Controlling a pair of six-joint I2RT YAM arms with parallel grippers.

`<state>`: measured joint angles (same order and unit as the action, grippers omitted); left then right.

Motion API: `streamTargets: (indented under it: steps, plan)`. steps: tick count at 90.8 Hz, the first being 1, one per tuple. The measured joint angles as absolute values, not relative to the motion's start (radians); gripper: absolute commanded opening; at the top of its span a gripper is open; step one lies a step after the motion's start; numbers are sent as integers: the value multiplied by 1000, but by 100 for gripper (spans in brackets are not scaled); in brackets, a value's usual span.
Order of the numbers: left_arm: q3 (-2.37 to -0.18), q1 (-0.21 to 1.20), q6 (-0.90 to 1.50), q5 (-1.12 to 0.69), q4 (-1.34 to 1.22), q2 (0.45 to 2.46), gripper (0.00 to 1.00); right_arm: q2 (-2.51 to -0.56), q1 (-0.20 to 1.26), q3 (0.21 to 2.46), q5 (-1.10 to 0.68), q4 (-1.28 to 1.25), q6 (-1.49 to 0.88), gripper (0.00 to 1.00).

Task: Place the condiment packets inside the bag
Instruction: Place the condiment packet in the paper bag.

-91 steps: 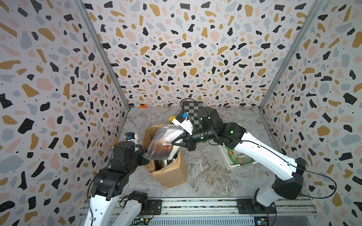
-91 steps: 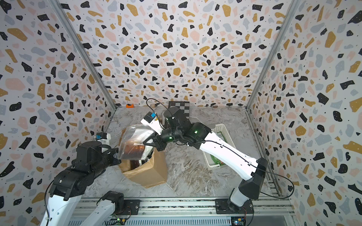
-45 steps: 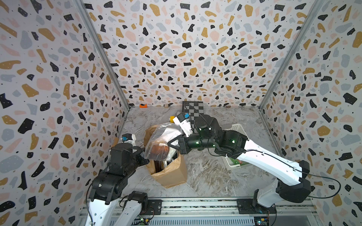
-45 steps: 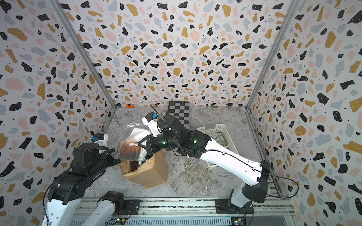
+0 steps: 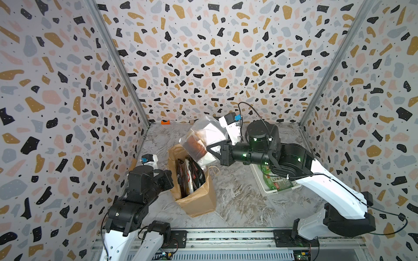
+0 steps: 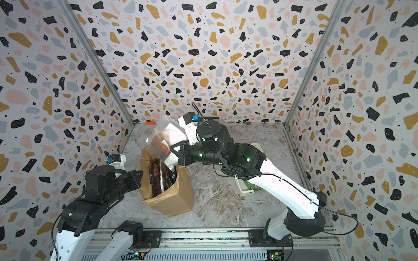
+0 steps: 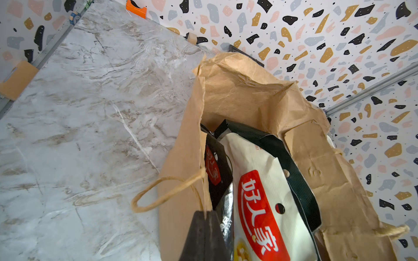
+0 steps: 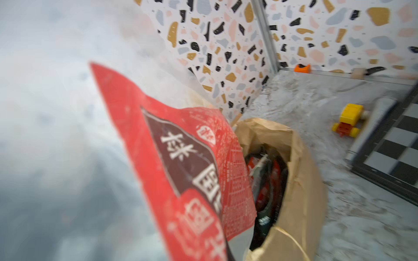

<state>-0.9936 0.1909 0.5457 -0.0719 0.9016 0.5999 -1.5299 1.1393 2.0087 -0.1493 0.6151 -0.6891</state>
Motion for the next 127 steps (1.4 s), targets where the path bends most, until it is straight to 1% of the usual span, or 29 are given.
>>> streamTargets:
  steps: [7, 15, 27, 44, 62, 73, 98, 127]
  plan:
    - [-994, 191, 554, -89, 891, 600, 0, -1596, 1152, 2068, -224, 567, -731, 0]
    - [-994, 191, 562, -97, 889, 599, 0, -1661, 1165, 2078, -284, 514, -783, 0]
    - [-992, 191, 564, -88, 908, 598, 0, -1697, 1179, 1980, -310, 437, -863, 0]
    - [-987, 190, 565, -76, 922, 595, 0, -1619, 1164, 1780, -256, 334, -939, 0]
    - [-987, 190, 562, -73, 916, 592, 0, -1511, 1146, 1630, -196, 341, -960, 0]
    - [-987, 191, 561, -73, 910, 588, 0, -1495, 1120, 1581, -191, 376, -962, 0]
    - [-988, 191, 561, -78, 900, 588, 0, -1552, 1099, 1583, -224, 411, -961, 0]
    - [-988, 191, 531, -142, 881, 601, 0, -1658, 1105, 1720, -217, 452, -998, 0]
